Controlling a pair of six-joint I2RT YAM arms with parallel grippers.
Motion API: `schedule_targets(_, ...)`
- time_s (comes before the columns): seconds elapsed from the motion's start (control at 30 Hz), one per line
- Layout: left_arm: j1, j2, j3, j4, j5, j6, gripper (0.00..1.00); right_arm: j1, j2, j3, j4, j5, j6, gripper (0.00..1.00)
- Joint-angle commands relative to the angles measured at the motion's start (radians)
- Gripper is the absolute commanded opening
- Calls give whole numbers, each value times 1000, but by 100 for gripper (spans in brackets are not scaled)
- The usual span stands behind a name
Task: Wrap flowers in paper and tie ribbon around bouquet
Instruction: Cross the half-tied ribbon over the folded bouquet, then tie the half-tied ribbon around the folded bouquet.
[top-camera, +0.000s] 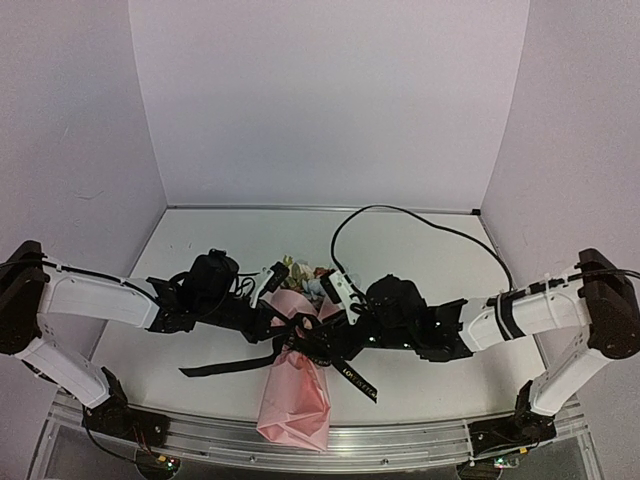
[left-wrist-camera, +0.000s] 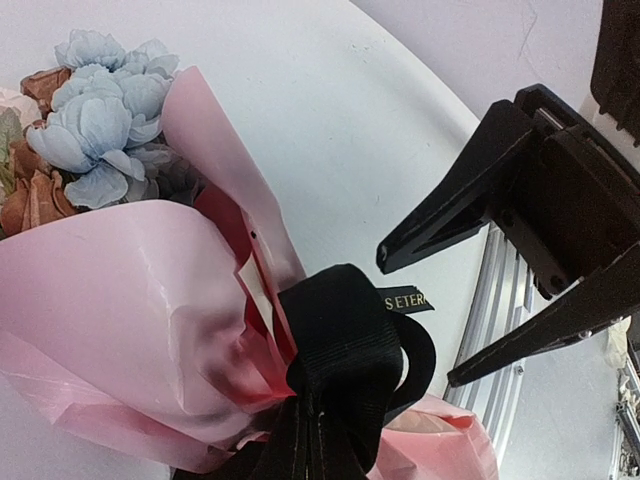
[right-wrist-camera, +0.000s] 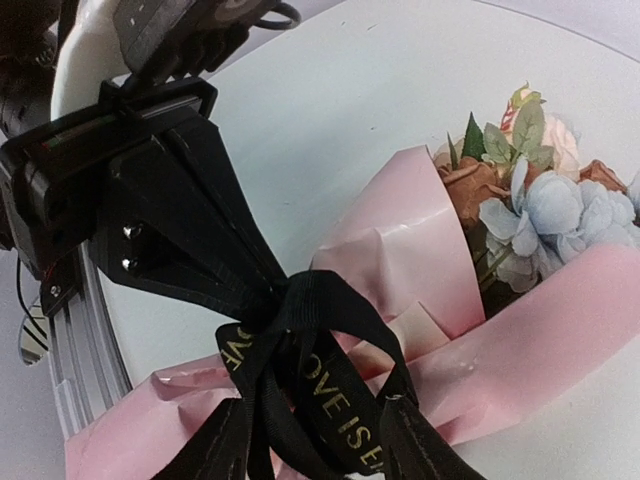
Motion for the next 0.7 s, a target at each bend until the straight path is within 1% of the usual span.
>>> schedule_targets(0.0, 1, -31, 25, 18, -12, -9, 0, 6, -70, -49, -111, 9, 32, 52)
schedule_targets(0.1, 1, -33, 35, -3, -23, -8, 0, 6, -85, -61, -170, -24, 49, 54)
schedule_targets(0.4, 0, -30, 49, -20, -20, -4, 0, 7, -50, -63, -174, -79, 53, 61)
schedule_targets(0.67, 0, -26, 54, -18, -14, -4, 0, 6, -13, -30, -173, -74, 114, 60)
